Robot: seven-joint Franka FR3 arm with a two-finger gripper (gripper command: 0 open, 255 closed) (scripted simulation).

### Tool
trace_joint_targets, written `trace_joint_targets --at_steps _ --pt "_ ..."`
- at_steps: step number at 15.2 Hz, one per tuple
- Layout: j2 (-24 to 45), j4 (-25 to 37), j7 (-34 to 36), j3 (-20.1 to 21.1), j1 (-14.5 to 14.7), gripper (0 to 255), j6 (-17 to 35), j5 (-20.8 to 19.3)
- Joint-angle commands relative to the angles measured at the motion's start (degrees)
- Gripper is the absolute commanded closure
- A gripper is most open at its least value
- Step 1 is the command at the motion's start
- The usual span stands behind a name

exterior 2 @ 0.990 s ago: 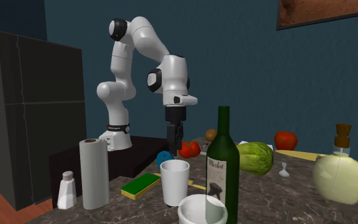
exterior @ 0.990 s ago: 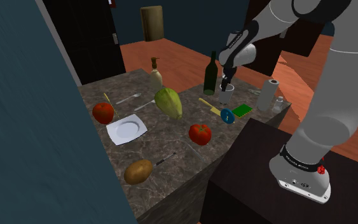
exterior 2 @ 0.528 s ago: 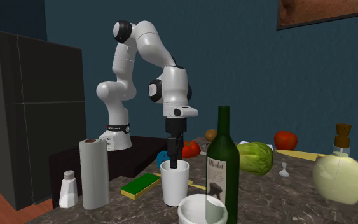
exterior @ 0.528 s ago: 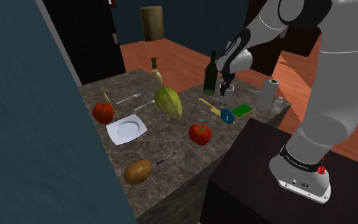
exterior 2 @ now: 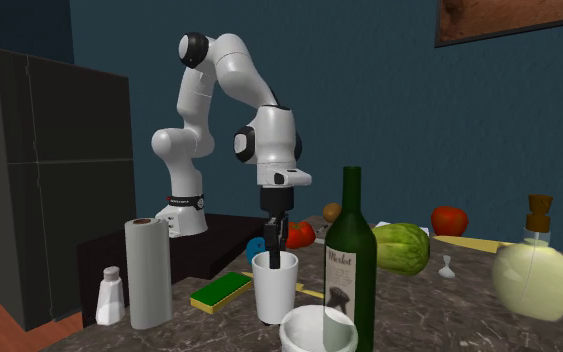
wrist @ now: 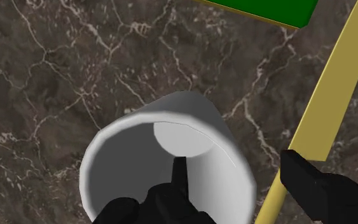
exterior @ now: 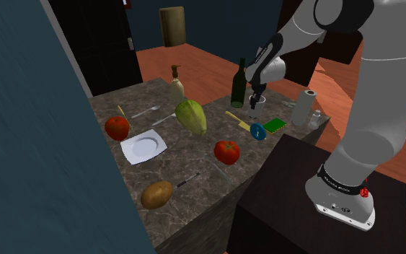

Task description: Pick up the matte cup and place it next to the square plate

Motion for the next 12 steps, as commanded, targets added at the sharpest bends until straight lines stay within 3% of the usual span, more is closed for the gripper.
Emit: trace_joint_targets --at_steps 1,12 --pt "0.0 0.0 0.0 0.0 0.0 255 0.0 0.0" --pt "-2.1 0.0 0.9 -1.0 0.7 255 -2.0 -1.4"
